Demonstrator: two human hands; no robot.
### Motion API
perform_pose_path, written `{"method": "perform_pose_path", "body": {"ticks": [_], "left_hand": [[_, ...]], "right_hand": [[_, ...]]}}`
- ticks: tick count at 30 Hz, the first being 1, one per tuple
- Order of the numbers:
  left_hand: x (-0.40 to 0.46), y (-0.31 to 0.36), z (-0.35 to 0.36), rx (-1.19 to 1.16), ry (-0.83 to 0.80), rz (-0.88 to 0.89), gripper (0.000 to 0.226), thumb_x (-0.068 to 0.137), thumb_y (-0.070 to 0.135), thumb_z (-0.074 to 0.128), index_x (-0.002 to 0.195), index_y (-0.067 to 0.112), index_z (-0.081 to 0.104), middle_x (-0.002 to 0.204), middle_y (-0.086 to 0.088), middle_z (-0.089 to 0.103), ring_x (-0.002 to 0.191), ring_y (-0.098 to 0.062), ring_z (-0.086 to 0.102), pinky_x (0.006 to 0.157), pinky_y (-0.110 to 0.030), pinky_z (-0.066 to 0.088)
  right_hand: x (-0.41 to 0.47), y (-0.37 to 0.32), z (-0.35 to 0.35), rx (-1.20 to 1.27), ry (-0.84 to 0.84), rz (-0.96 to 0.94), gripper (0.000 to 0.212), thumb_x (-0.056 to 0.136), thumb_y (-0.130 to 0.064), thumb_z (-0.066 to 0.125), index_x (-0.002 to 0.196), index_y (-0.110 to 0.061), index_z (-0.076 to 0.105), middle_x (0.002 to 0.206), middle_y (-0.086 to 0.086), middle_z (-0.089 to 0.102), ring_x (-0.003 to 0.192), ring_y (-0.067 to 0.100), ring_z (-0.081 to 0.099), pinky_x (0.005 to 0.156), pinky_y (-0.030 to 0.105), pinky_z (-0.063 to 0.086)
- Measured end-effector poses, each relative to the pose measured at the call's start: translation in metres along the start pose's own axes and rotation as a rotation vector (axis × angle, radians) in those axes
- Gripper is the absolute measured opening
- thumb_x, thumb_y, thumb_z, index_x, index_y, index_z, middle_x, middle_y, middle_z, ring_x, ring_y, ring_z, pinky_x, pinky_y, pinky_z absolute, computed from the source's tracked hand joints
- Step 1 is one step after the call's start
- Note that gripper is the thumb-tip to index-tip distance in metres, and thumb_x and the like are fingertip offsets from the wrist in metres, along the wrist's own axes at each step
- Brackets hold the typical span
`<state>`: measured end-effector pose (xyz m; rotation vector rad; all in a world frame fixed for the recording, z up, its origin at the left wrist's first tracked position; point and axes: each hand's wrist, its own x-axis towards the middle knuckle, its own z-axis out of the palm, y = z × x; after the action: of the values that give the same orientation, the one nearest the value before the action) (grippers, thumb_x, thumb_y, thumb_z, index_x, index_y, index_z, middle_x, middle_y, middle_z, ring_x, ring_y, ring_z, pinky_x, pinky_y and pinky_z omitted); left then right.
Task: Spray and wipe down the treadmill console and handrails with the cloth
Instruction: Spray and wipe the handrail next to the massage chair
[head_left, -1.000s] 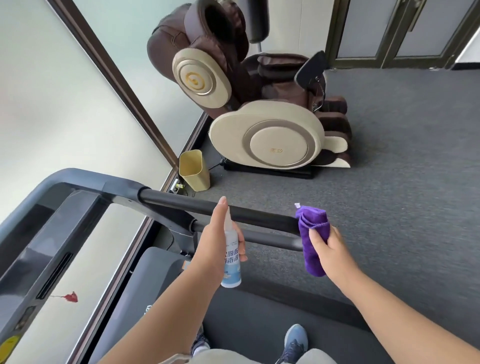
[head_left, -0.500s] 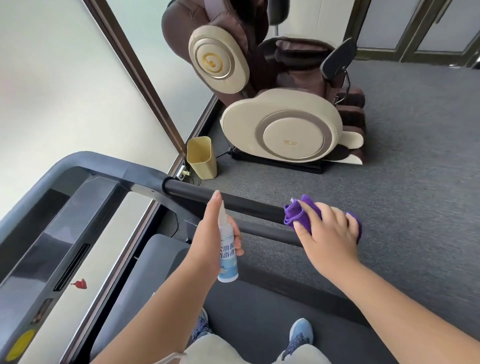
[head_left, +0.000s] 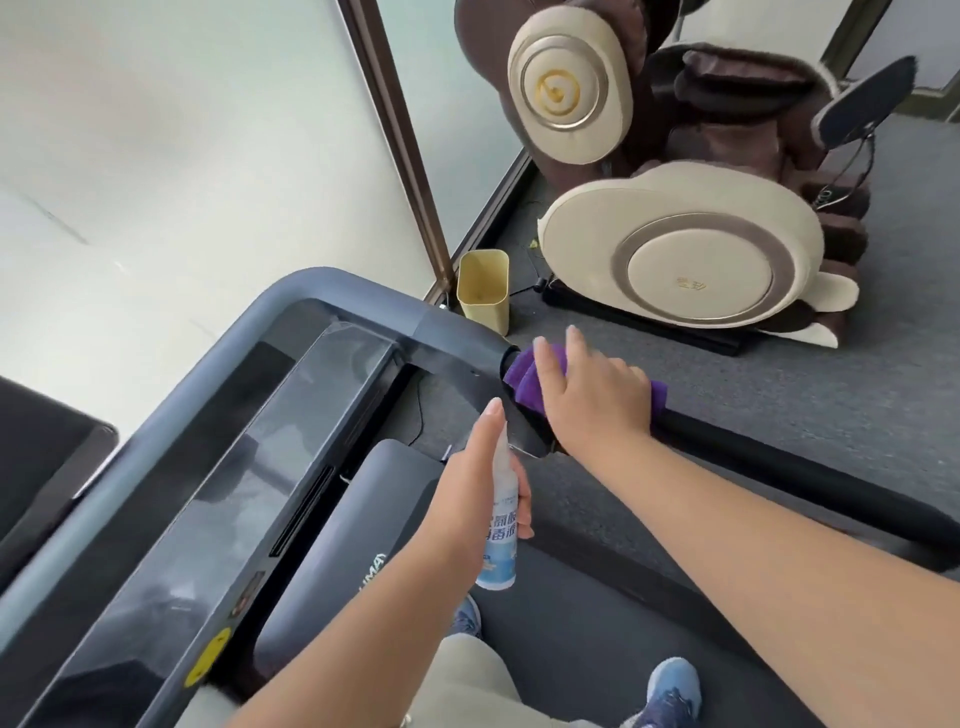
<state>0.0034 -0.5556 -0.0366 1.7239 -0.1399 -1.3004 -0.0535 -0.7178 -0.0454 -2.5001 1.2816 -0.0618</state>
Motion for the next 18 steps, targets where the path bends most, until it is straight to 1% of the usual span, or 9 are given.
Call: {"method": "perform_pose_path", "body": {"ticks": [2,3,4,5,7,10,13,16,18], "left_hand": [[0.0,0.001,-0.008,0.003,-0.006,-0.004,0.086,0.083,0.089,0.041,0.057,0.01,0.06,0.057,-0.012,0.061,0.052,-0.026,0.065,0.071,-0.034,0.053],[0.0,0.001,-0.009,0.004,-0.005,-0.007,0.086,0.083,0.089,0.041,0.058,0.01,0.061,0.057,-0.012,0.062,0.052,-0.026,0.065,0.073,-0.036,0.054],[-0.001,0.001,-0.009,0.004,-0.005,-0.009,0.086,0.083,0.09,0.041,0.058,0.01,0.061,0.058,-0.012,0.062,0.052,-0.026,0.066,0.074,-0.037,0.054],[-0.001,0.001,-0.007,0.004,-0.005,-0.009,0.087,0.082,0.09,0.041,0.058,0.009,0.061,0.058,-0.013,0.062,0.053,-0.026,0.066,0.074,-0.037,0.054],[-0.003,0.001,0.002,0.012,-0.006,-0.011,0.087,0.078,0.091,0.042,0.058,0.009,0.061,0.058,-0.014,0.061,0.053,-0.028,0.065,0.069,-0.034,0.055],[-0.007,0.001,0.026,0.031,-0.026,-0.004,0.089,0.072,0.094,0.044,0.057,0.008,0.062,0.057,-0.015,0.061,0.053,-0.028,0.064,0.067,-0.032,0.054],[-0.012,0.001,0.057,0.063,-0.053,0.015,0.089,0.071,0.096,0.044,0.057,0.009,0.062,0.058,-0.016,0.062,0.054,-0.028,0.064,0.068,-0.034,0.053],[-0.016,0.002,0.09,0.093,-0.069,0.053,0.091,0.075,0.096,0.041,0.056,0.009,0.06,0.058,-0.016,0.063,0.055,-0.028,0.065,0.078,-0.04,0.055],[-0.017,0.002,0.115,0.092,-0.068,0.052,0.091,0.075,0.096,0.042,0.058,0.009,0.06,0.06,-0.018,0.063,0.055,-0.029,0.066,0.082,-0.043,0.057]], "right_hand": [[0.026,0.001,-0.001,0.189,0.026,0.22,0.074,0.103,-0.061,0.009,0.137,-0.012,0.052,0.121,0.018,0.07,0.108,0.039,0.066,0.08,0.044,0.041],[0.034,0.003,-0.003,0.193,0.0,0.274,0.068,0.105,-0.058,0.014,0.131,-0.011,0.055,0.121,0.019,0.07,0.108,0.04,0.065,0.078,0.043,0.039],[0.039,0.006,-0.001,0.121,-0.032,0.262,0.067,0.106,-0.056,0.015,0.127,-0.011,0.059,0.119,0.018,0.07,0.107,0.039,0.065,0.077,0.043,0.04],[0.039,0.007,0.002,0.021,-0.062,0.203,0.07,0.105,-0.058,0.013,0.121,-0.011,0.063,0.116,0.017,0.07,0.105,0.038,0.066,0.078,0.043,0.041],[0.028,0.008,0.006,-0.088,-0.047,0.066,0.076,0.103,-0.064,0.009,0.107,-0.013,0.066,0.104,0.013,0.073,0.094,0.034,0.067,0.077,0.042,0.043],[0.009,0.026,0.004,-0.125,0.037,-0.058,0.07,0.1,-0.068,0.012,0.089,-0.017,0.057,0.087,0.007,0.071,0.072,0.029,0.058,0.068,0.04,0.039],[-0.008,0.068,-0.007,-0.141,0.036,-0.035,0.068,0.099,-0.069,0.009,0.082,-0.019,0.052,0.076,0.004,0.066,0.063,0.028,0.051,0.065,0.038,0.038],[-0.034,0.126,-0.019,-0.163,0.097,-0.015,0.07,0.096,-0.069,0.003,0.077,-0.021,0.049,0.065,-0.002,0.054,0.058,0.025,0.049,0.061,0.036,0.036],[-0.053,0.168,-0.027,-0.166,0.137,0.0,0.068,0.096,-0.068,0.003,0.074,-0.022,0.047,0.062,-0.004,0.05,0.057,0.024,0.049,0.061,0.036,0.037]]}}
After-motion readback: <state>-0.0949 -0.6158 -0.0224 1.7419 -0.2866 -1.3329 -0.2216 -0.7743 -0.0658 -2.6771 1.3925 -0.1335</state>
